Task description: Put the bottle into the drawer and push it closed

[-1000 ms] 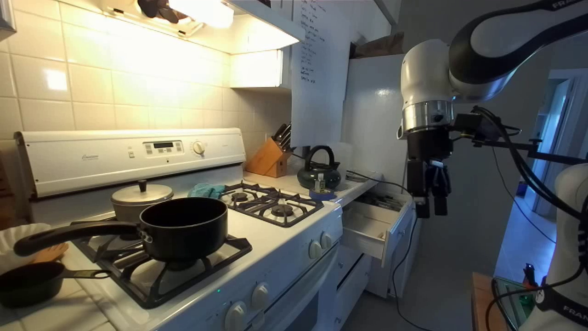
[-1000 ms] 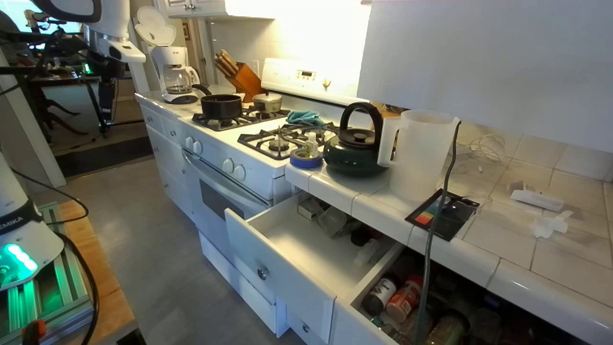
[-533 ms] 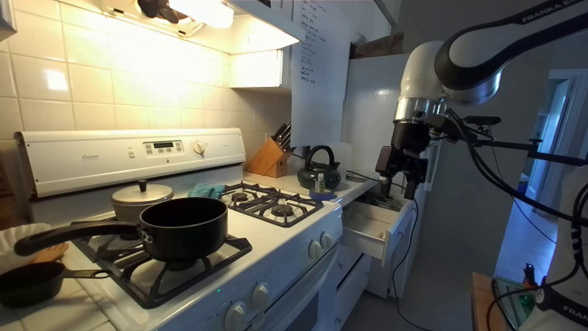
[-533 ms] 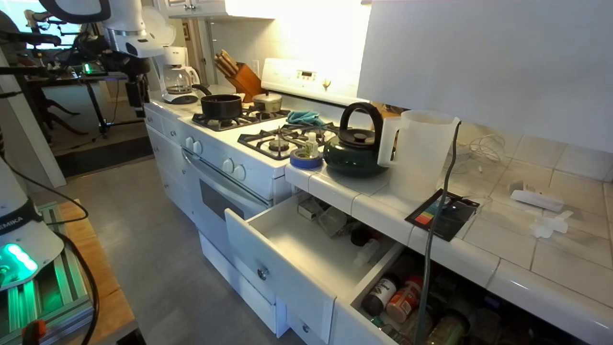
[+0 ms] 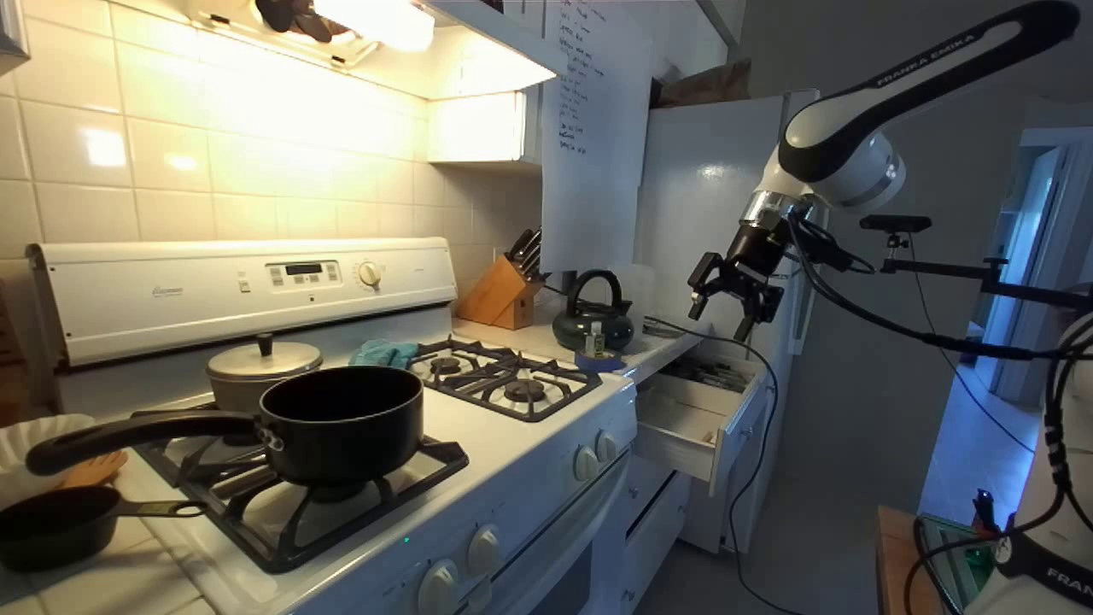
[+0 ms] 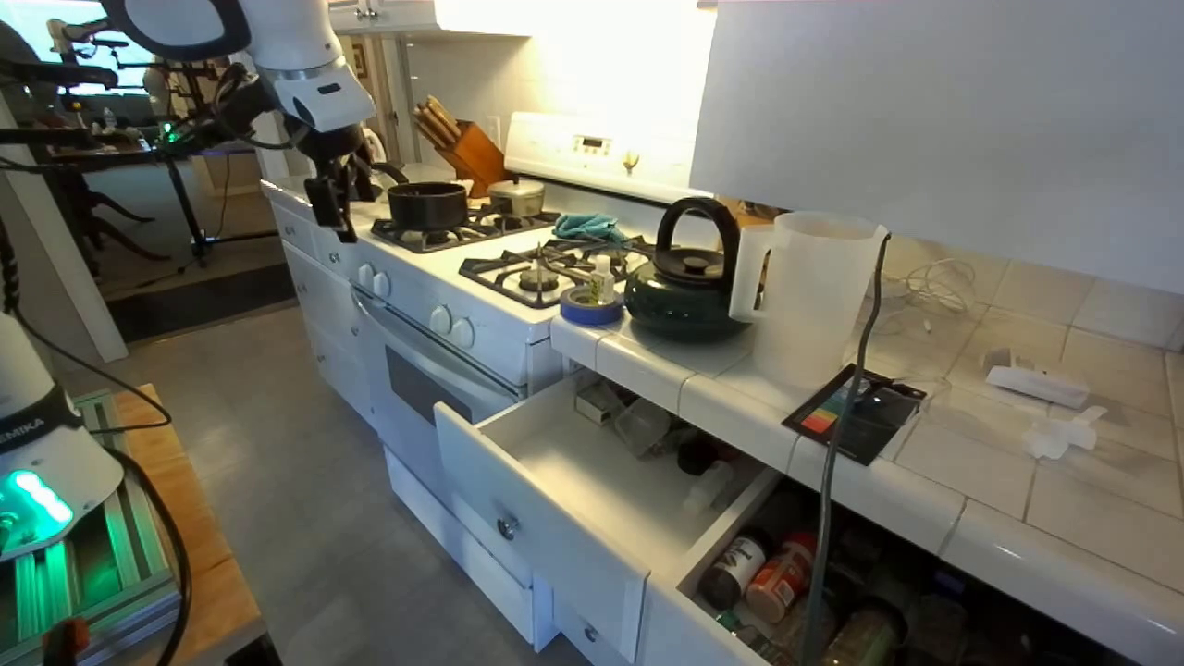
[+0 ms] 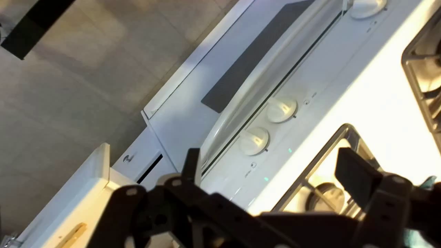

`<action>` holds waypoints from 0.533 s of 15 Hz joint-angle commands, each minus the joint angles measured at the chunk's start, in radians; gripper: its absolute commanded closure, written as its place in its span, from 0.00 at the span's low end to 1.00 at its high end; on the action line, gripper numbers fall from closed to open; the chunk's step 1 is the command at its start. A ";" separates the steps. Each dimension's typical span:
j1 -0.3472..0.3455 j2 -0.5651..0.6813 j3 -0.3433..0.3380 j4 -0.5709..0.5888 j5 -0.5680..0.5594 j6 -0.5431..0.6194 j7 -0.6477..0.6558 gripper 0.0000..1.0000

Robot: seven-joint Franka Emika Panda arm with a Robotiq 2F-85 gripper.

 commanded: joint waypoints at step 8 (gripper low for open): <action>-0.048 0.106 -0.037 0.062 0.008 0.086 -0.014 0.00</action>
